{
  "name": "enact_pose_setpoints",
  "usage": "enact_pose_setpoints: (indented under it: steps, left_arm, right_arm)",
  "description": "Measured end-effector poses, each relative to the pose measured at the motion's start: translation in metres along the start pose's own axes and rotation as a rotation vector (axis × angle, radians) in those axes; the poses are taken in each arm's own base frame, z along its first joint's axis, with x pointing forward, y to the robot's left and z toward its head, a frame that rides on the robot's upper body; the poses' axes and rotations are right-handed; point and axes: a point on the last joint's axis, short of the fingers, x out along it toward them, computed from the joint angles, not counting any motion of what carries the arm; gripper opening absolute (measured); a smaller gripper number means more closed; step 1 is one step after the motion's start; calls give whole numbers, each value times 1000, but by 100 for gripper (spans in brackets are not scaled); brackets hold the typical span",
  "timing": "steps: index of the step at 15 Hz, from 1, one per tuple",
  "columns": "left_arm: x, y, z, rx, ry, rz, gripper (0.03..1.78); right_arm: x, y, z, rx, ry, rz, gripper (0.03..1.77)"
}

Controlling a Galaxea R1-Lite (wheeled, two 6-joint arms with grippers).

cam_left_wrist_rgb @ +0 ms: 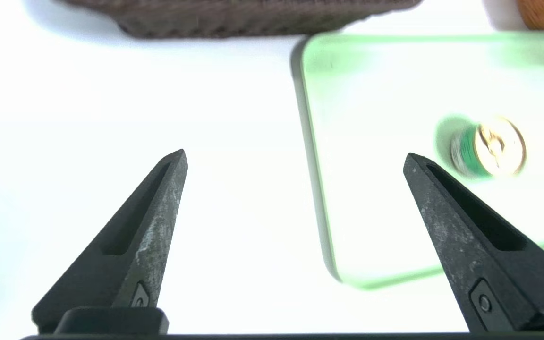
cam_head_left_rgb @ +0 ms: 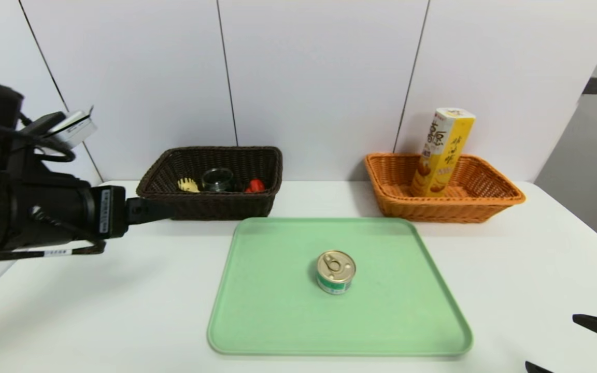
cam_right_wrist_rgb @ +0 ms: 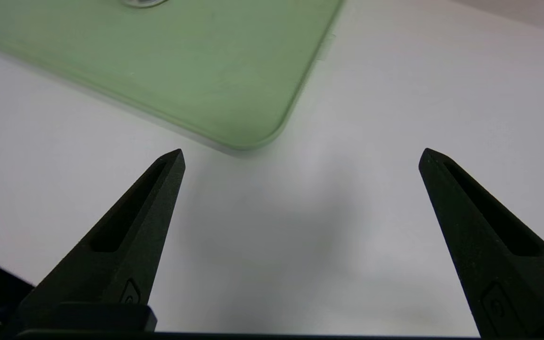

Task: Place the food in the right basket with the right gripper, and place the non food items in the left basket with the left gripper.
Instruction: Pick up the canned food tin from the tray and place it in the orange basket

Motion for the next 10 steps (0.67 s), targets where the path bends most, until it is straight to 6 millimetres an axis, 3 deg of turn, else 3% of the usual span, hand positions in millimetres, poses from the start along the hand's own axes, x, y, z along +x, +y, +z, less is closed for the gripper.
enact_pose_setpoints:
  steps: [4,10]
  left_arm:
    - [-46,7,-43,20,-31,-24,166]
    - [-83,21,-96,20,-16,-11,167]
  right_arm:
    - [5,2,-2,-58,16,86,171]
    - [27,12,24,-79,-91,283,171]
